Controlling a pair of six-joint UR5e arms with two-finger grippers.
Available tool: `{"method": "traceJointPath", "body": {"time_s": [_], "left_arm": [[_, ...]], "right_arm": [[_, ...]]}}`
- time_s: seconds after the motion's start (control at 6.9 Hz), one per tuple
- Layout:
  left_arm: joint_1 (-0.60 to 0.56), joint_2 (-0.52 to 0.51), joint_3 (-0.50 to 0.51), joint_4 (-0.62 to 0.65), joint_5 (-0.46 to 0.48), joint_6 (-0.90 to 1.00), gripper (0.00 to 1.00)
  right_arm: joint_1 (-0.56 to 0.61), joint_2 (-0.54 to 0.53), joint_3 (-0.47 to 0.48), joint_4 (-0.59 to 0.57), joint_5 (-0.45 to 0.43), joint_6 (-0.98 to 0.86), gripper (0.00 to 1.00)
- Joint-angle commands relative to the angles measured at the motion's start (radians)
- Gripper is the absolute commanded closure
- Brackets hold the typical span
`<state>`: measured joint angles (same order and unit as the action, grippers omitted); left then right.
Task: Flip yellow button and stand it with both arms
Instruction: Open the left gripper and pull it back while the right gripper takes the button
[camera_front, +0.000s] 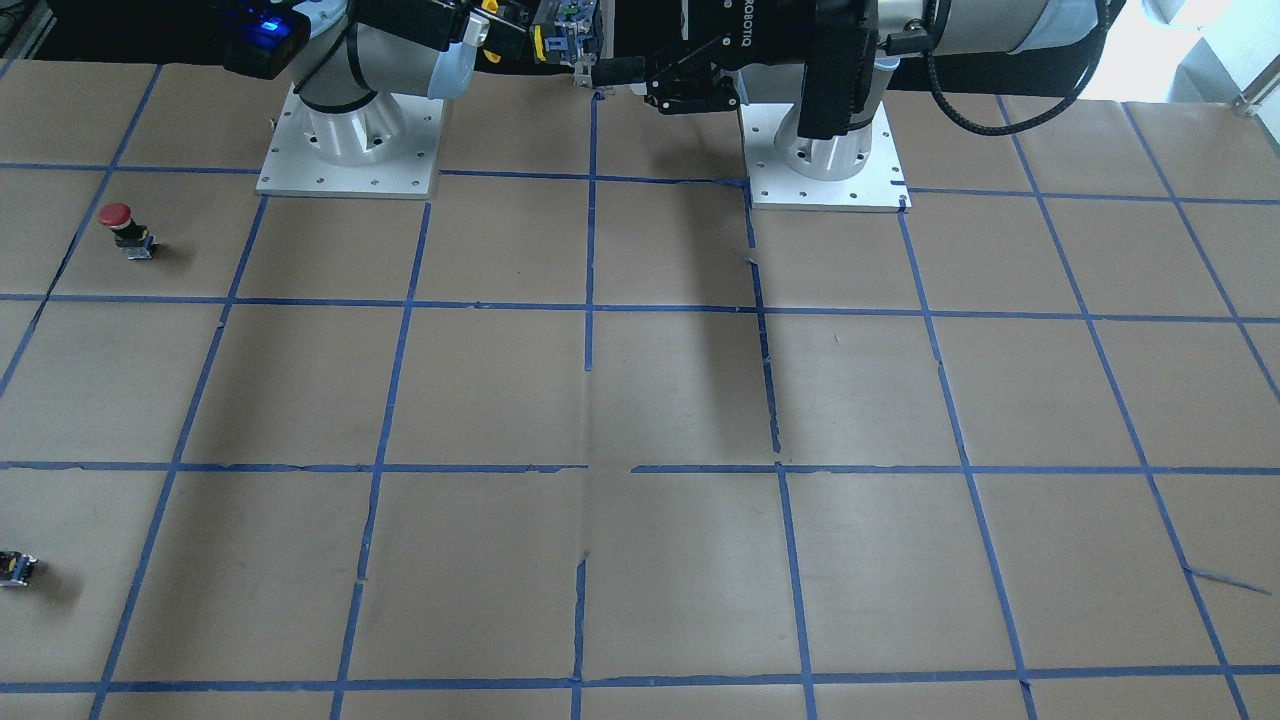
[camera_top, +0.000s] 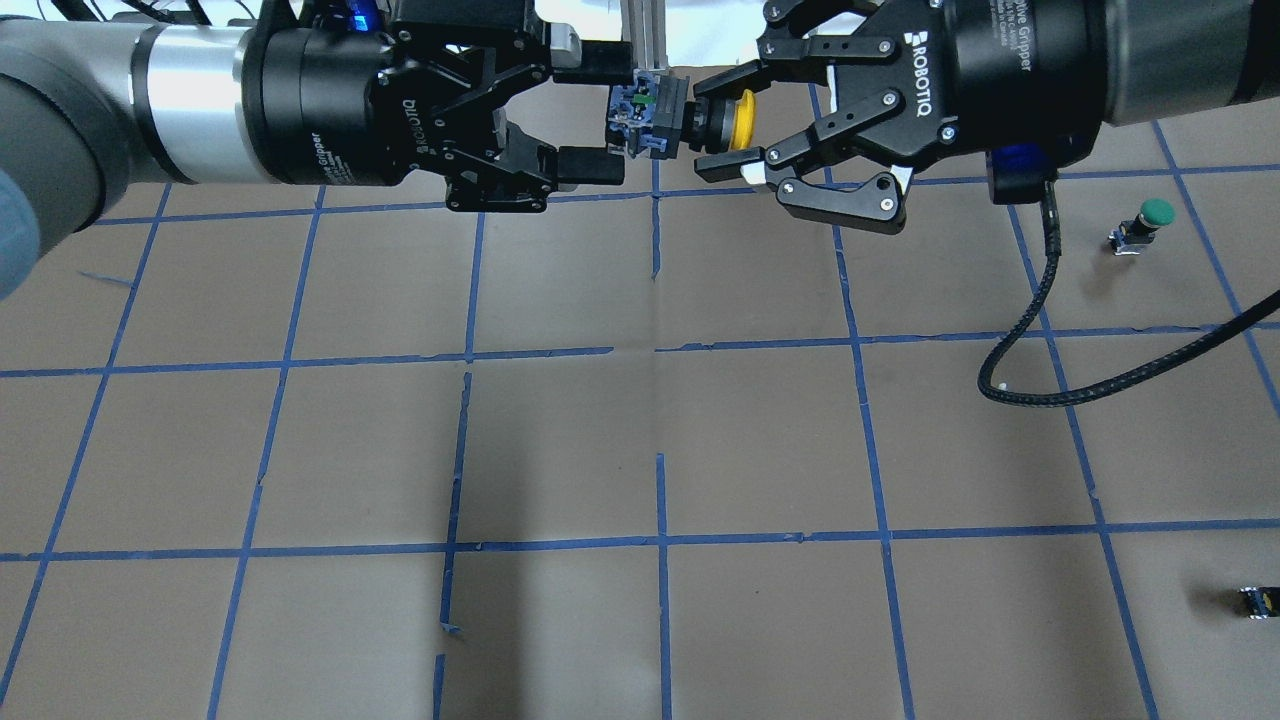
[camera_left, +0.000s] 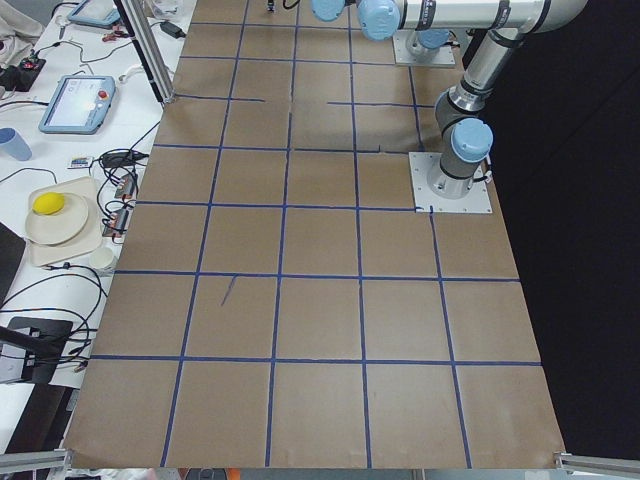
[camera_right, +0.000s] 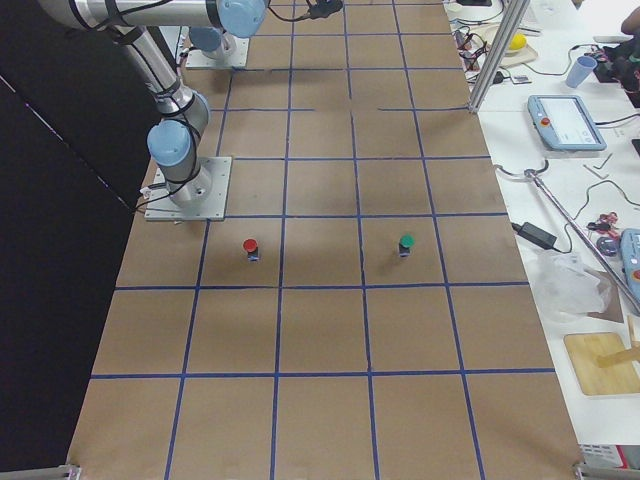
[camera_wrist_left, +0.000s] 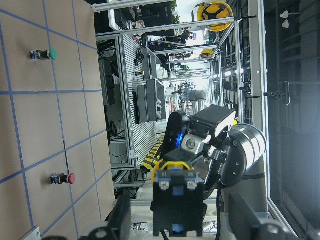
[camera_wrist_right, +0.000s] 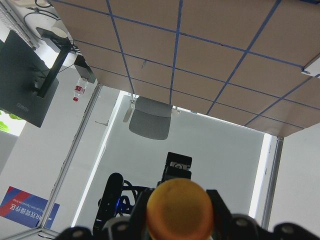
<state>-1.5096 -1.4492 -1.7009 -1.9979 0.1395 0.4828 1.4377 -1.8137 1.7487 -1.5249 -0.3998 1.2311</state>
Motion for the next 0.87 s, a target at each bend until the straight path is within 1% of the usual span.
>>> {"method": "traceJointPath", "body": {"time_s": [0.0, 0.14, 0.29, 0.43, 0.58, 0.72], "left_arm": [[-0.001, -0.003, 0.012, 0.011, 0.009, -0.027, 0.0], [-0.001, -0.013, 0.013, 0.051, 0.107, -0.03, 0.0], [-0.001, -0.014, 0.012, 0.171, 0.306, -0.079, 0.0], [-0.001, -0.016, 0.003, 0.308, 0.421, -0.178, 0.0], [-0.001, -0.022, -0.002, 0.373, 0.496, -0.208, 0.0], [0.0, -0.045, 0.013, 0.378, 0.61, -0.201, 0.0]], "right_arm": [[-0.02, 0.001, -0.002, -0.09, -0.06, -0.019, 0.88], [-0.048, 0.002, 0.0, -0.139, -0.161, -0.098, 0.88], [-0.059, 0.001, 0.002, -0.132, -0.254, -0.231, 0.92], [-0.062, 0.004, 0.003, -0.109, -0.393, -0.383, 0.92], [-0.065, 0.005, 0.003, -0.039, -0.535, -0.62, 0.92], [-0.121, 0.007, 0.006, -0.005, -0.701, -0.807, 0.92]]}}
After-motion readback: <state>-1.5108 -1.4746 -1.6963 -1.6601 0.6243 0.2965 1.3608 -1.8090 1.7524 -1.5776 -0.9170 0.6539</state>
